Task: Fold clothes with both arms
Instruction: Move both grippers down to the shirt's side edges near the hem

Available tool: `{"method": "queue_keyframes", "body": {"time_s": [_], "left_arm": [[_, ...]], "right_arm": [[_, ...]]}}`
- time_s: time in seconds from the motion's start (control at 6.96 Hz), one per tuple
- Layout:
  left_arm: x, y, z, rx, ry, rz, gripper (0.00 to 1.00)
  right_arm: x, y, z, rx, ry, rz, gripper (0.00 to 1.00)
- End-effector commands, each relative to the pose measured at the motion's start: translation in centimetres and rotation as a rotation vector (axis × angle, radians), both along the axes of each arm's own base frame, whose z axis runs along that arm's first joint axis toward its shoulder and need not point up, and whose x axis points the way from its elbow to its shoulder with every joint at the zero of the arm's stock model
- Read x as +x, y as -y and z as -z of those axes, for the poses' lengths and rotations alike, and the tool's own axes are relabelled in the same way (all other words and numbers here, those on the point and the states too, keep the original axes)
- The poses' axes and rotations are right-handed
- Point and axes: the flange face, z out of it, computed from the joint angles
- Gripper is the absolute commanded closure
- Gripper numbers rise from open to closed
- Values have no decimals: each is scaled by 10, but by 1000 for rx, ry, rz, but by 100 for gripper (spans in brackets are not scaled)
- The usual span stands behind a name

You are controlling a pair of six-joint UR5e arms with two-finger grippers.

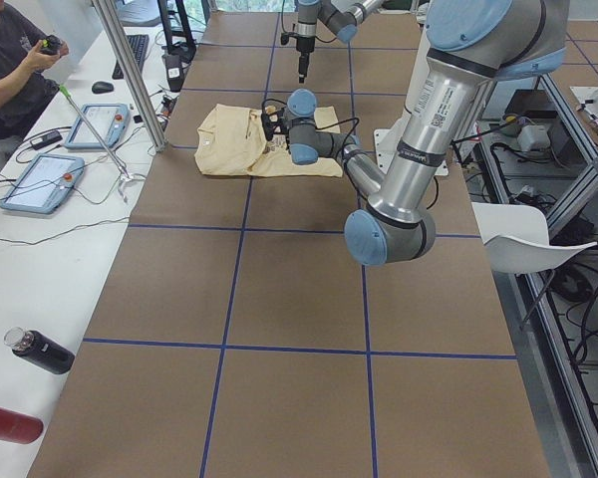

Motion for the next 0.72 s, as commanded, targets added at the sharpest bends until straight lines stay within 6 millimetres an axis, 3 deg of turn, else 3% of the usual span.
{"method": "queue_keyframes", "body": {"time_s": [0.0, 0.29, 0.57], "left_arm": [[2, -23, -17, 23, -37, -22, 0], [13, -32, -30, 12, -10, 3, 0], [21, -40, -28, 23, -9, 24, 0]], "right_arm": [[-49, -51, -2, -4, 28, 53, 0], [-79, -69, -14, -5, -3, 80, 0], [-79, -69, -25, -45, -20, 62, 0]]}}
